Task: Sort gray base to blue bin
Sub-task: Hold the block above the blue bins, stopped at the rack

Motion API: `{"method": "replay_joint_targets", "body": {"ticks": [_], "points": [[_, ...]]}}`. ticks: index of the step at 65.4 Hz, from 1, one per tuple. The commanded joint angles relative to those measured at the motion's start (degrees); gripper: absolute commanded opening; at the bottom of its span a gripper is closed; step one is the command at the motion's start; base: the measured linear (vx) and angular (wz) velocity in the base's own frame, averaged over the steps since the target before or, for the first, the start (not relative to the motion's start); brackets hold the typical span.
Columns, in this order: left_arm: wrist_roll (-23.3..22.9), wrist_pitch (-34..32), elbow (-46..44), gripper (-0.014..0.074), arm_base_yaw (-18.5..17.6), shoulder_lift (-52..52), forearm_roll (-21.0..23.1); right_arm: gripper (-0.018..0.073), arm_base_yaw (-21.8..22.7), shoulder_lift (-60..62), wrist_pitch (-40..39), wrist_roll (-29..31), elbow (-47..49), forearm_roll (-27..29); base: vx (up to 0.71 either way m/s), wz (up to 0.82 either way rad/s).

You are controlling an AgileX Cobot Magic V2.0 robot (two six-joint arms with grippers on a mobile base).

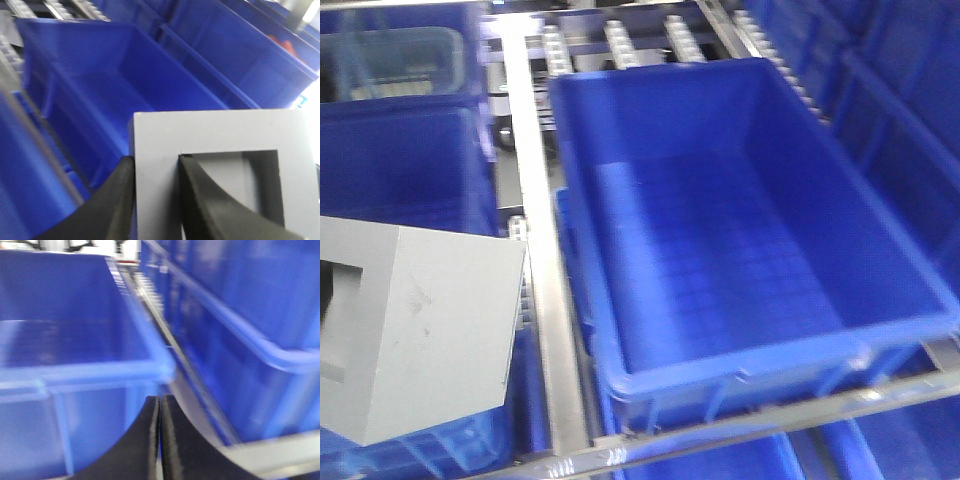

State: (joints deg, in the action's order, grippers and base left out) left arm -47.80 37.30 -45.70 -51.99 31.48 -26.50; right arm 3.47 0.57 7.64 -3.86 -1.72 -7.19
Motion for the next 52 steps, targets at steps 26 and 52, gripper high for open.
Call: {"method": "replay_joint_targets", "body": {"ticks": [26,52], "points": [[-0.4,-5.2,-1.4,0.0003,-0.2,0.2,-1.5,-0.0009,0.1,0.9,-4.4,0.3,-0.8,-0.5,0.08,0.32],[-0.4,-5.2,-1.4,0.0003,-0.2,0.2,-1.5,-0.0009,0.1,0.9,-4.4,0.3,-0.8,-0.5,0.03,0.11]]}}
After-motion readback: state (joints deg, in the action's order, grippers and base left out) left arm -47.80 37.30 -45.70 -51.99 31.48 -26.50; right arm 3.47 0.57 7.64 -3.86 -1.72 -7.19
